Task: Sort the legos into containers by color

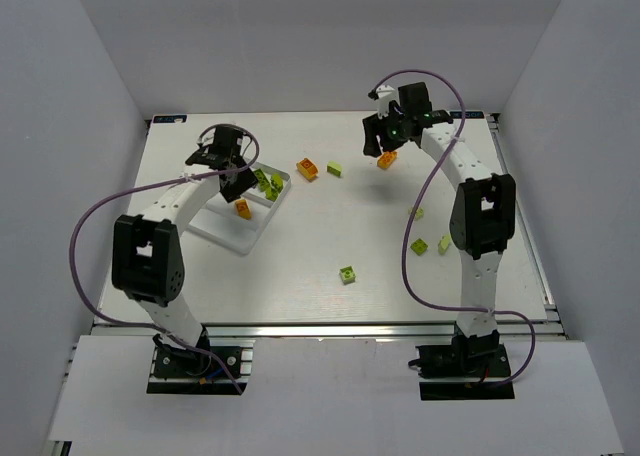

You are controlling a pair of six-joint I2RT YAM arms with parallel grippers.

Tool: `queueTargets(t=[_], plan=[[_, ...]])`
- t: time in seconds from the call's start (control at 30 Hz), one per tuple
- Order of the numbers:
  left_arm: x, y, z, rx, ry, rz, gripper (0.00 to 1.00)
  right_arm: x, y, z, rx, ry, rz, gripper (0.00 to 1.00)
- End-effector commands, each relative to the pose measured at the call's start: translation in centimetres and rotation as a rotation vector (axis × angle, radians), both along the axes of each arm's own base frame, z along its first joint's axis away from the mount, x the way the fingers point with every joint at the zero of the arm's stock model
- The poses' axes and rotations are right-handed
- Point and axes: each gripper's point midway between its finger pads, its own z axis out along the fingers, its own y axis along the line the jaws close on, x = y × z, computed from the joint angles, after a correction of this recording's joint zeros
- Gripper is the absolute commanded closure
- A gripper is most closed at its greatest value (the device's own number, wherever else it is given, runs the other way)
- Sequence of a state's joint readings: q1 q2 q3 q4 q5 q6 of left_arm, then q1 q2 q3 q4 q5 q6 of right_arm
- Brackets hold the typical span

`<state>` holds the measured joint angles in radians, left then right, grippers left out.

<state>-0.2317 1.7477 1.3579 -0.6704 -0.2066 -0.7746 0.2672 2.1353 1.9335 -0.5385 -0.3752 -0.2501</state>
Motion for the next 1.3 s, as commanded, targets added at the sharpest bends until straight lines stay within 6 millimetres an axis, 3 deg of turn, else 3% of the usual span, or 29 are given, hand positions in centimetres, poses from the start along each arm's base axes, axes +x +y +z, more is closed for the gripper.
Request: queueTargets(t=[0.0,0.03,0.07,0.1,0.13,0.17,0.23,0.27,0.4,0.53,0.7,0.8,0.9,1.0,1.03,1.1,1.13,1.17,1.2,1.23,1.27], plan=[[-0.3,-2.8,5.8,-0.122,-0.183,-0.116,0.47,4.5,-4.5,0.3,-0.078,-0.06,-0.338,0.35],[-0.7,-3.1,5.5,-0.141,-0.197,-0.136,0.55,4.5,-5.0,-0.1,-0.084,-0.041,-0.375,0.35],[-1.4,-3.9,6.9,-0.188,-0.23,-0.169,0.56,4.8,-5.9,-1.5,-0.105,-0.004,-0.444,0.35],[-1.8,-4.0,7.2,-0.199,-0.248,-0.178,0.57,5.6,-6.6,0.4,-0.126,-0.047,-0.486,0.34],[-2.7,-4.6,6.6,-0.239,-0.236,-0.202,0.56,5.2,-7.1,-1.8,-0.144,0.032,-0.55,0.31],[-3.5,-4.9,7.8,-0.268,-0.267,-0.218,0.52,5.2,-7.3,-3.9,-0.162,0.084,-0.596,0.29],[-4.4,-5.0,8.2,-0.294,-0.282,-0.215,0.47,5.6,-7.6,-4.3,-0.159,0.09,-0.631,0.27],[-5.2,-4.8,7.8,-0.298,-0.276,-0.209,0.45,5.8,-7.4,-4.7,-0.148,0.086,-0.636,0.25],[-7.2,-4.3,9.6,-0.319,-0.323,-0.189,0.43,6.3,-6.5,-6.3,-0.09,0.132,-0.676,0.2],[-8.3,-3.8,10.3,-0.33,-0.34,-0.162,0.42,7.2,-5.7,-8.0,-0.063,0.153,-0.701,0.16],[-9.2,-3.4,10.3,-0.341,-0.337,-0.13,0.41,8.2,-5.2,-8.8,-0.025,0.143,-0.71,0.14],[-9.4,-3.5,10.4,-0.352,-0.336,-0.127,0.4,8.4,-5.7,-10.2,-0.065,0.142,-0.736,0.2],[-9.5,-3.7,10.5,-0.37,-0.342,-0.129,0.4,7.9,-6.2,-11.3,-0.099,0.155,-0.747,0.33],[-9.9,-4.1,10.3,-0.382,-0.339,-0.138,0.4,7.5,-6.4,-11.7,-0.106,0.167,-0.729,0.54],[-9.9,-4.1,10.2,-0.383,-0.337,-0.139,0.4,7.5,-6.3,-11.1,-0.093,0.163,-0.716,0.64],[-9.9,-4.2,10.2,-0.388,-0.339,-0.144,0.4,7.3,-5.9,-10.6,-0.094,0.15,-0.667,0.73],[-10.0,-4.3,10.5,-0.392,-0.35,-0.15,0.4,7.0,-5.3,-9.7,-0.079,0.123,-0.61,0.75],[-10.0,-4.3,10.5,-0.394,-0.351,-0.151,0.39,7.7,-4.5,-7.5,-0.027,0.076,-0.588,0.77],[-10.0,-4.3,10.7,-0.394,-0.358,-0.158,0.39,6.7,-4.4,-8.1,-0.055,0.067,-0.523,0.8],[-10.1,-4.3,10.9,-0.393,-0.366,-0.161,0.39,6.0,-2.1,-4.9,0.031,0.029,-0.39,0.82],[-10.1,-4.4,11.1,-0.396,-0.373,-0.165,0.39,5.8,-0.5,-3.3,0.076,-0.026,-0.306,0.84]])
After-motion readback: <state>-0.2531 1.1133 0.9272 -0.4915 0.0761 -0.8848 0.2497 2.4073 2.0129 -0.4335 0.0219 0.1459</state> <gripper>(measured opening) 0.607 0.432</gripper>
